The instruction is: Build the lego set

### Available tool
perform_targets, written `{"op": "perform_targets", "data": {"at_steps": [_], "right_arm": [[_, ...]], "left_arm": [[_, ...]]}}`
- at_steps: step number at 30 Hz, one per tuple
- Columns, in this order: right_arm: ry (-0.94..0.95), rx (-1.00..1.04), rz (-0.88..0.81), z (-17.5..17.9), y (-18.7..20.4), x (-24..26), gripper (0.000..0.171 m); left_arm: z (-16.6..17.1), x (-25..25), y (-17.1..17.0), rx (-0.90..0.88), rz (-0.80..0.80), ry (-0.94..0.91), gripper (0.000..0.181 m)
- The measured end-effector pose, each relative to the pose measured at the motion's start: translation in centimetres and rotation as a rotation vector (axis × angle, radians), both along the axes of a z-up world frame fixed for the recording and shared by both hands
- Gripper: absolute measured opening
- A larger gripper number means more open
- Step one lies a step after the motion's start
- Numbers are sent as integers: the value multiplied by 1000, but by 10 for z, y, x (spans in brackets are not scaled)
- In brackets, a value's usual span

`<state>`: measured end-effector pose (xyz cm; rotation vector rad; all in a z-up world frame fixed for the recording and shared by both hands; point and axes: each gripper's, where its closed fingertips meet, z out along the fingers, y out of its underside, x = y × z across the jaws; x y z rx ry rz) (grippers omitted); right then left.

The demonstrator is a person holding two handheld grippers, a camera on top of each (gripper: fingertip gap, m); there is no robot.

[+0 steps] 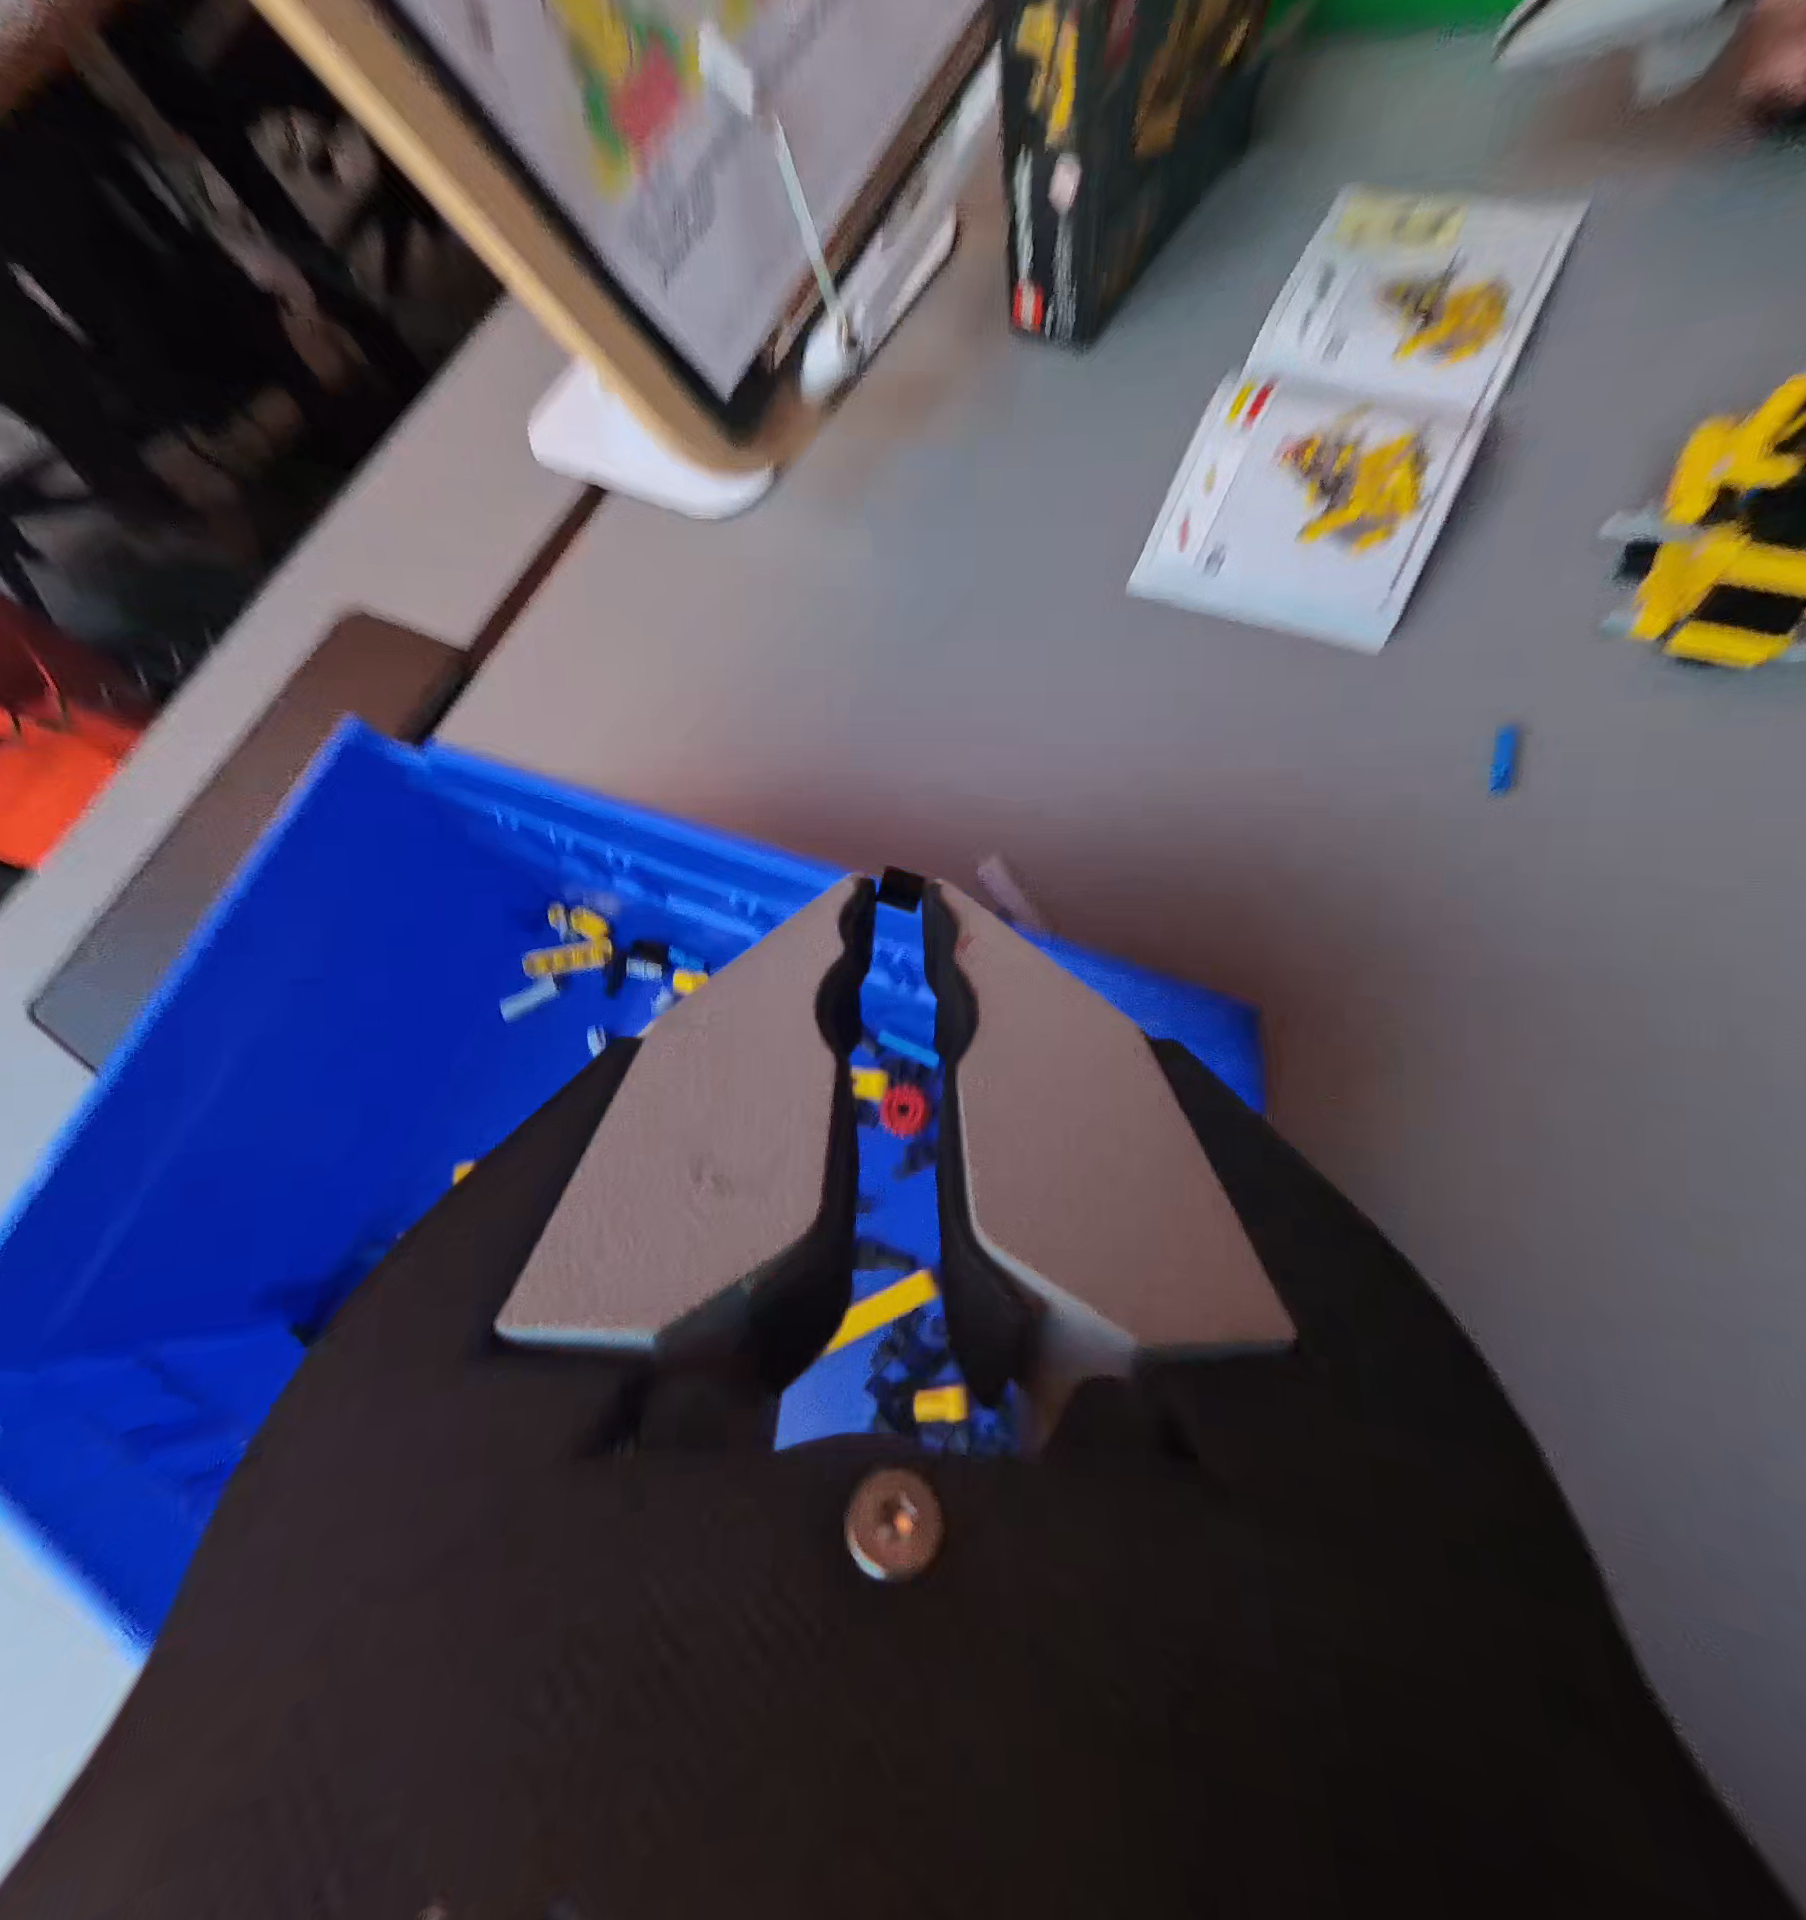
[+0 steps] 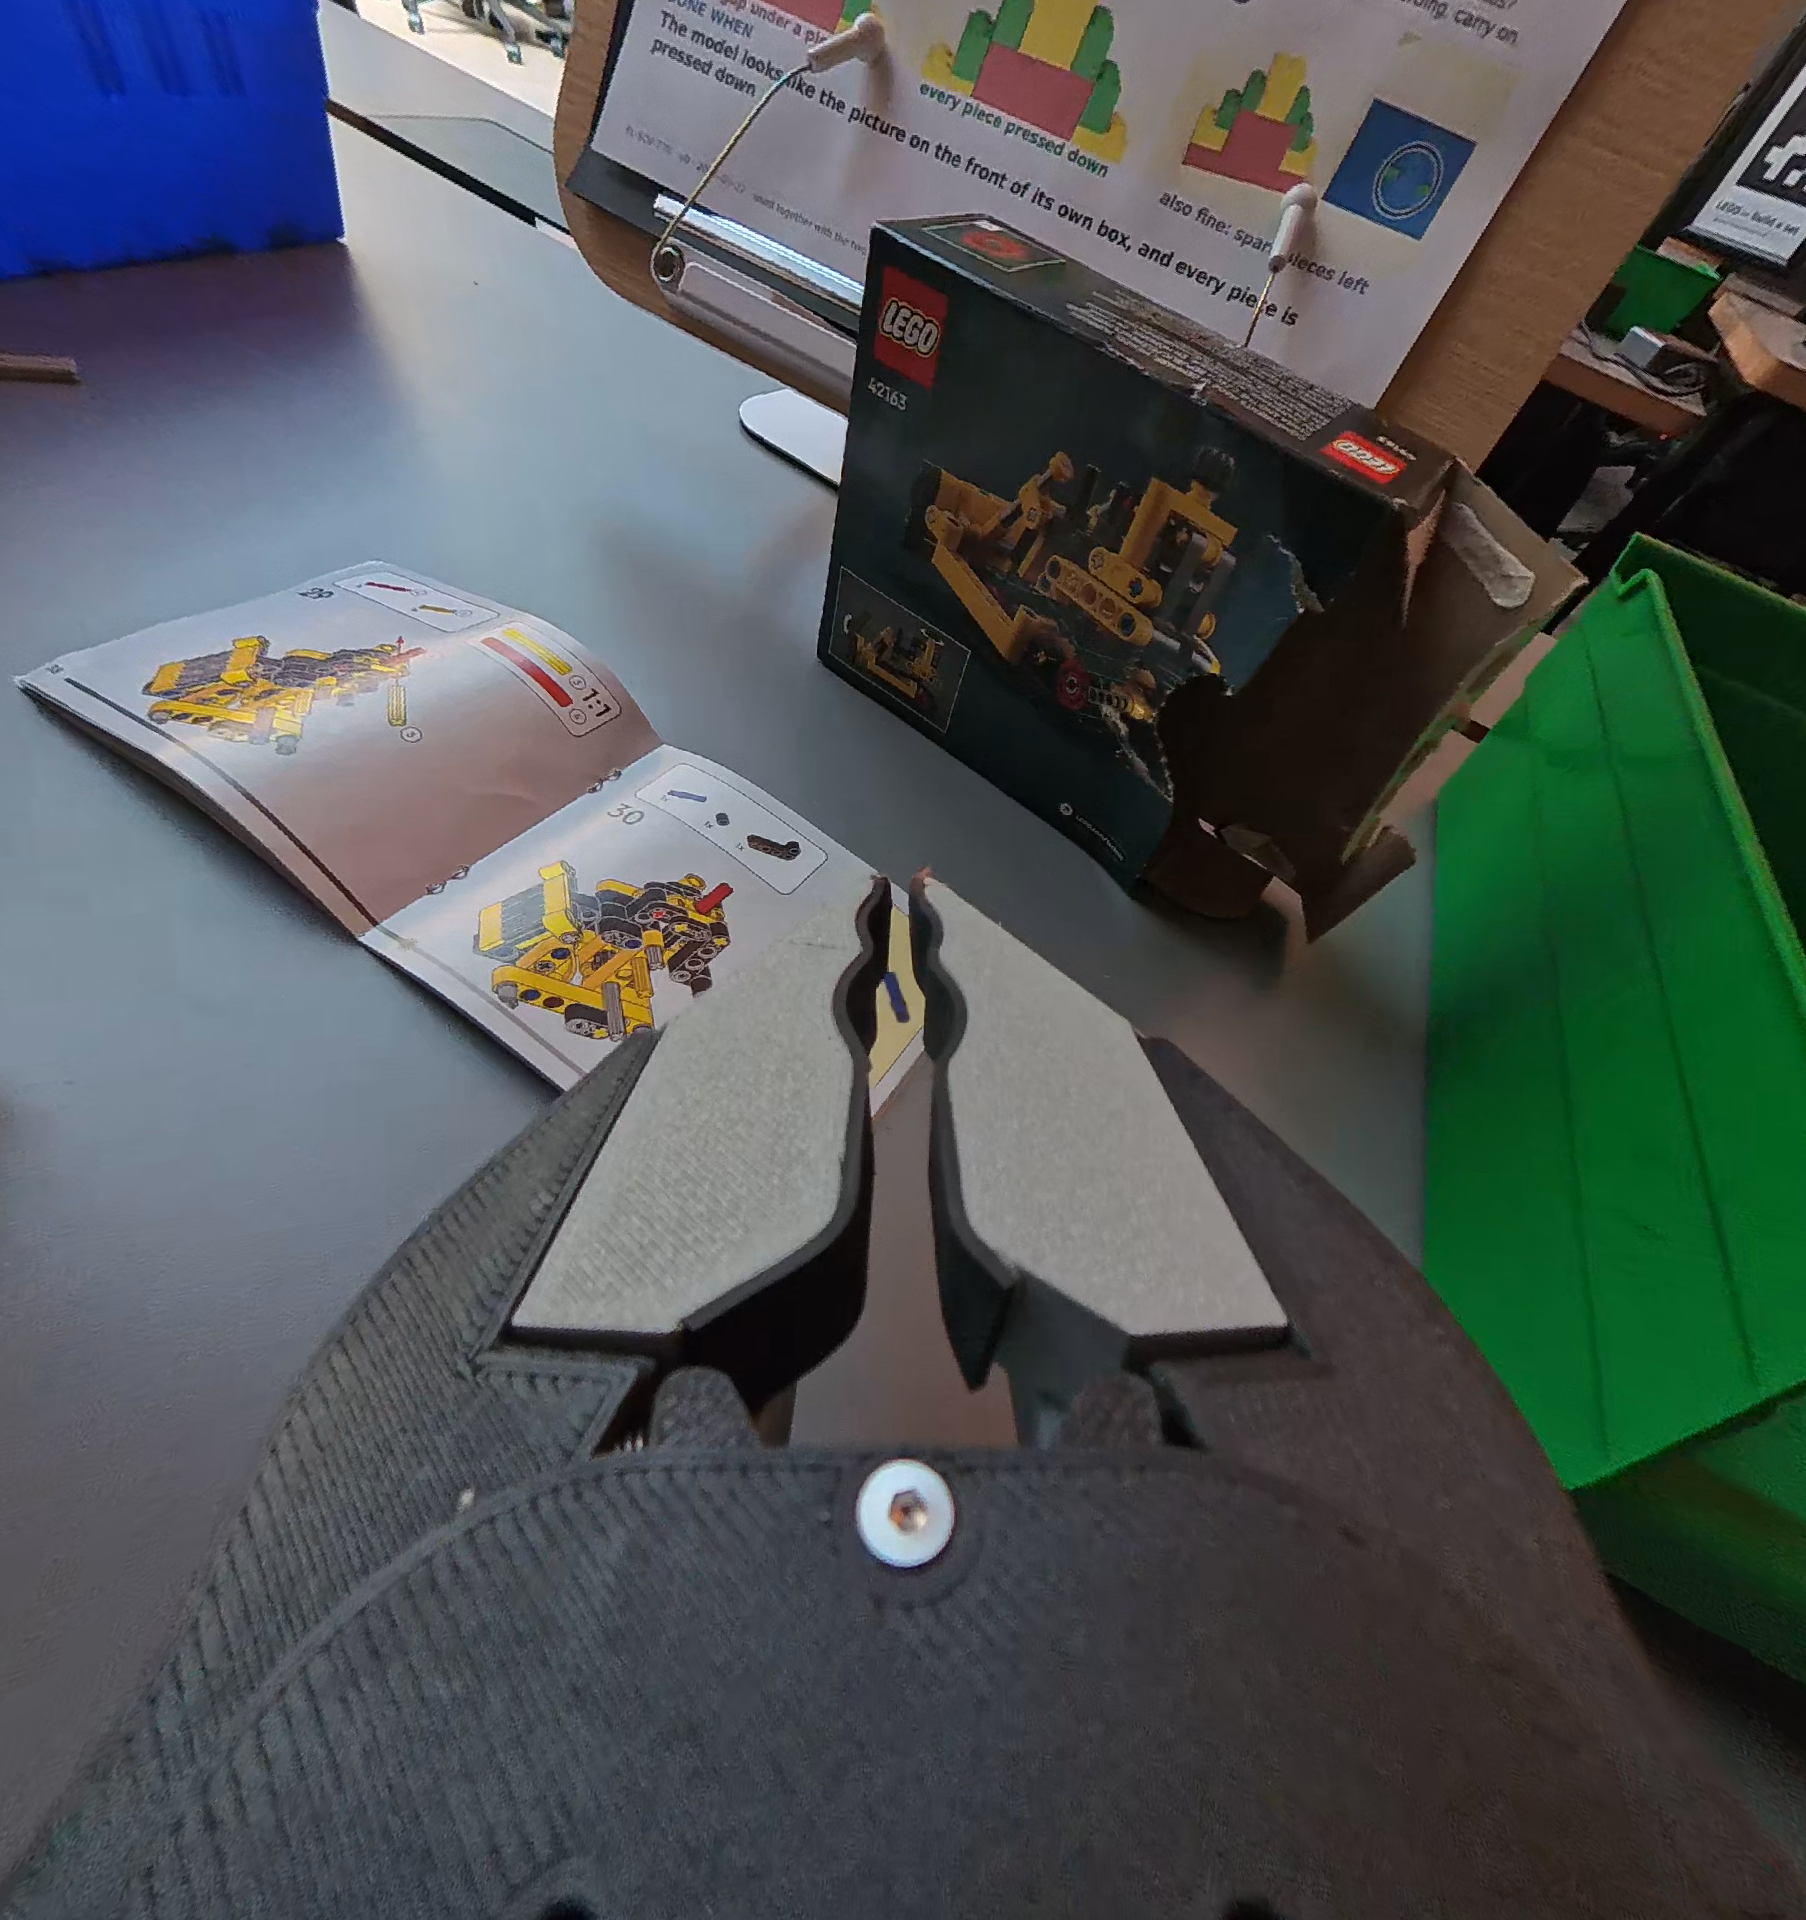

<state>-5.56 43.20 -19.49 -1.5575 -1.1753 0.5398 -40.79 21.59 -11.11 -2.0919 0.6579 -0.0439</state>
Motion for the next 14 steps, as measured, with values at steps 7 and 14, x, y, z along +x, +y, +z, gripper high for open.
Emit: {"op": "perform_targets", "data": {"at_steps": [7,14], "right_arm": [[14,-21,47,1,-10,-4,0],[37,-37,104,4,-25,-7,0]], "left_arm": [[22,121,-23,-20,-212,-135,5],[-87,197,-4,-298,-266,-35,6]]}}
